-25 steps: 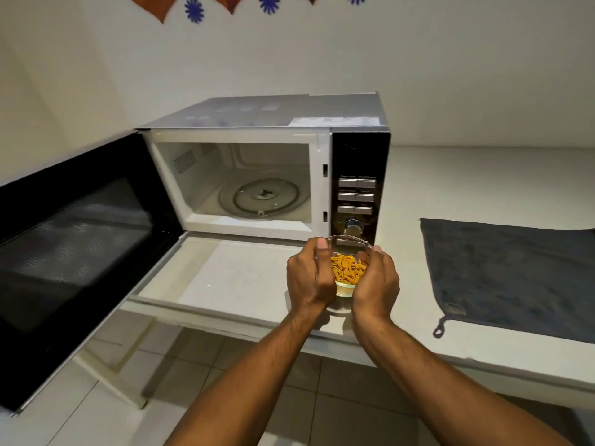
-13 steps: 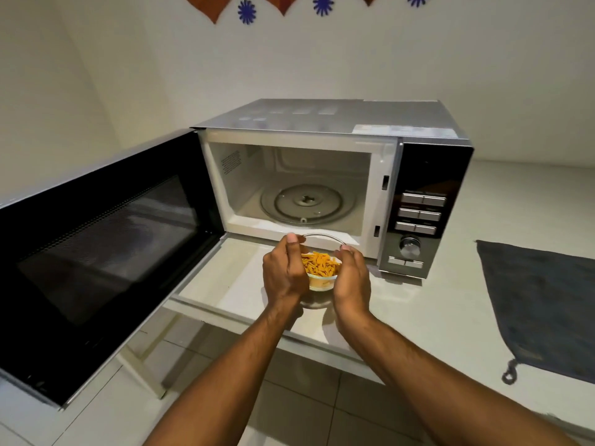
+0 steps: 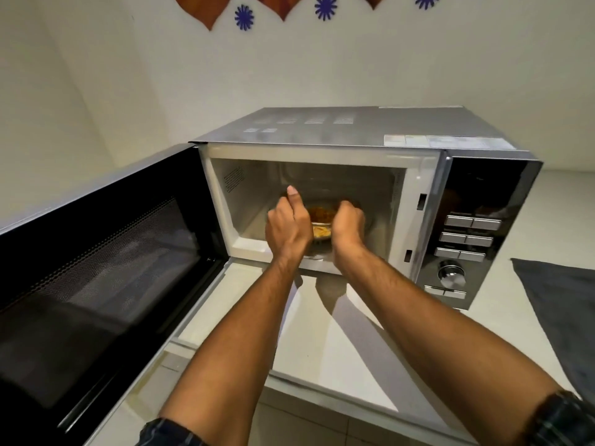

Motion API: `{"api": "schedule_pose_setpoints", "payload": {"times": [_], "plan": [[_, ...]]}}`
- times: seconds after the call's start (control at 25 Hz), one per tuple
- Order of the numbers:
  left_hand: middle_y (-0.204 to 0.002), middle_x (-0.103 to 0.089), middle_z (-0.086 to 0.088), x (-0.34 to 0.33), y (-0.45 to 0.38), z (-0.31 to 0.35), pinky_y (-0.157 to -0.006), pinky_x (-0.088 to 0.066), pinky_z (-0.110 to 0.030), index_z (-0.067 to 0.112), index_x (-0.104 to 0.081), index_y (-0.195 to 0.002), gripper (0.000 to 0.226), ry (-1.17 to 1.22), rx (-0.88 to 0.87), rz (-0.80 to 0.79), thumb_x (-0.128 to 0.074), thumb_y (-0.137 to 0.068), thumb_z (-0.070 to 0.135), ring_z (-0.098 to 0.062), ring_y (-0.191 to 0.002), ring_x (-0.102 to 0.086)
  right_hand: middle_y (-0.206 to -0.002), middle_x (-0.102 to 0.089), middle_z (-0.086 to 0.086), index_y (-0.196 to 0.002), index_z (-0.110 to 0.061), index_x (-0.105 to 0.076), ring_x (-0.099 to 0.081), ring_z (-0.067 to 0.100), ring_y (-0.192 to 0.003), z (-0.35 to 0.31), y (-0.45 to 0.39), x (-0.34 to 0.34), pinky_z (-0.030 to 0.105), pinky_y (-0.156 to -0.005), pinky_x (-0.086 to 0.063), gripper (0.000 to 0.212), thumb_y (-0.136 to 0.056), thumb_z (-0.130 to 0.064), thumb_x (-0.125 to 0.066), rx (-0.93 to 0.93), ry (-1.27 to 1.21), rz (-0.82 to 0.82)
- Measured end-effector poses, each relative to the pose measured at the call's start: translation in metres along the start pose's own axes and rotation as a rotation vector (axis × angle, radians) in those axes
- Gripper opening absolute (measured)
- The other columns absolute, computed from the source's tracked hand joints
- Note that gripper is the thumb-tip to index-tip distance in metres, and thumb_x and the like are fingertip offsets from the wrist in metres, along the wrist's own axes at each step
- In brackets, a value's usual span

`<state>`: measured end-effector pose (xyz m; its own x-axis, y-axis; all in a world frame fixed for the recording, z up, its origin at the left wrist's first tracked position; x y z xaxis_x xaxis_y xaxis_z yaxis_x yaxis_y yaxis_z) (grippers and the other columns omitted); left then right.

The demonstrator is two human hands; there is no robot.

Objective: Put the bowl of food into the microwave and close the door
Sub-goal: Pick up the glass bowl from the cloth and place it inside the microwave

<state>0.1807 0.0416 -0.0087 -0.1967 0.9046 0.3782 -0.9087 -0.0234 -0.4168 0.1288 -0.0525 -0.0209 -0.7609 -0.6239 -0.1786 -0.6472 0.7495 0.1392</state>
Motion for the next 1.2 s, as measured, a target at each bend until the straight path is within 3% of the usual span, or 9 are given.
{"api": "schedule_pose_setpoints", "payload": {"times": [0.12,0.32,0.44,0.6,0.76,0.88,1.08,1.16,1.2], "plan": [[-0.064,-0.058,0.001,-0.018,-0.027,-0.011,-0.054,-0.033,-0.025,0.019,-0.054,-0.062,0.048,-0.013,0.105,-0.083,-0.034,-0.102,0.036,-0.023,-0.068,-0.061,-0.107,-0.069,0.012,-0.083,-0.022,-0.061,-0.064,0.028,-0.1,-0.006,-0.027,-0.017,0.046,-0.095,-0.054,0.033,-0.1,-0.038,-0.038,-0.008,0.039,0.034],[-0.095,-0.071,-0.008,-0.044,-0.06,-0.028,-0.073,-0.043,-0.03,0.014,-0.069,-0.096,0.062,0.017,0.178,-0.169,-0.022,-0.103,0.053,-0.026,-0.085,-0.065,-0.119,-0.066,0.021,-0.117,-0.006,-0.065,-0.062,0.038,-0.114,-0.009,-0.072,-0.037,0.049,-0.106,-0.046,0.047,-0.106,-0.036,-0.031,0.028,0.209,0.019],[-0.078,-0.065,-0.006,-0.057,-0.073,-0.031,-0.08,-0.048,-0.033,0.02,-0.058,-0.077,0.063,0.032,0.088,-0.182,-0.014,-0.102,0.058,-0.024,-0.077,-0.063,-0.117,-0.067,0.021,-0.12,-0.006,-0.064,-0.063,0.037,-0.11,-0.005,-0.085,-0.041,0.049,-0.102,-0.048,0.048,-0.106,-0.036,-0.03,0.083,0.251,0.022],[-0.068,-0.055,0.003,-0.07,-0.077,-0.036,-0.063,-0.032,-0.024,0.023,-0.056,-0.081,0.06,0.041,0.077,-0.233,-0.013,-0.101,0.06,-0.011,-0.064,-0.052,-0.106,-0.069,0.017,-0.099,-0.015,-0.063,-0.065,0.036,-0.103,0.001,-0.097,-0.041,0.052,-0.101,-0.049,0.044,-0.103,-0.039,-0.027,0.118,0.295,0.054],[-0.07,-0.056,0.001,-0.077,-0.08,-0.04,-0.062,-0.03,-0.024,0.016,-0.059,-0.093,0.066,0.064,0.082,-0.275,-0.012,-0.1,0.062,-0.012,-0.065,-0.053,-0.088,-0.063,0.013,-0.073,-0.021,-0.053,-0.066,0.036,-0.097,0.004,-0.099,-0.038,0.054,-0.099,-0.05,0.042,-0.104,-0.034,-0.027,0.129,0.342,0.077],[-0.072,-0.057,-0.002,-0.079,-0.078,-0.04,-0.065,-0.033,-0.026,0.015,-0.059,-0.093,0.066,0.065,0.088,-0.293,-0.012,-0.1,0.061,-0.014,-0.065,-0.053,-0.1,-0.064,0.021,-0.082,-0.011,-0.059,-0.063,0.042,-0.105,0.005,-0.099,-0.037,0.054,-0.1,-0.049,0.044,-0.105,-0.028,-0.026,0.108,0.346,0.035],[-0.075,-0.058,0.002,-0.08,-0.077,-0.041,-0.074,-0.037,-0.031,0.017,-0.06,-0.105,0.069,0.051,0.103,-0.321,-0.009,-0.099,0.063,-0.012,-0.068,-0.054,-0.093,-0.053,0.012,-0.082,-0.014,-0.047,-0.06,0.035,-0.099,0.008,-0.107,-0.037,0.053,-0.101,-0.048,0.035,-0.107,-0.023,-0.025,0.104,0.345,0.005],[-0.077,-0.056,0.004,-0.077,-0.078,-0.039,-0.077,-0.037,-0.034,0.019,-0.059,-0.106,0.069,-0.002,0.087,-0.346,-0.007,-0.099,0.063,-0.012,-0.069,-0.054,-0.089,-0.062,0.01,-0.081,-0.017,-0.056,-0.064,0.035,-0.099,0.007,-0.102,-0.032,0.052,-0.101,-0.049,0.044,-0.106,-0.037,-0.026,0.105,0.332,0.028],[-0.082,-0.058,0.002,-0.075,-0.077,-0.037,-0.079,-0.037,-0.034,0.019,-0.059,-0.106,0.069,-0.023,0.08,-0.353,-0.007,-0.099,0.063,-0.014,-0.072,-0.055,-0.097,-0.066,0.011,-0.094,-0.018,-0.063,-0.064,0.034,-0.101,0.006,-0.1,-0.03,0.051,-0.102,-0.049,0.047,-0.105,-0.046,-0.026,0.09,0.327,0.032]]}}
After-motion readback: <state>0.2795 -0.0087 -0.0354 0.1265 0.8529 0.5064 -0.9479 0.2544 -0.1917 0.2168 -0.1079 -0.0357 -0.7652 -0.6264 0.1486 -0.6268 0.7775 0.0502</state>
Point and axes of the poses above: each hand's wrist, its own y-axis away from the middle knuckle, its own x-axis out of the back of the hand, z = x × y, the point moved 3 cm from there along -y, towards the middle knuckle
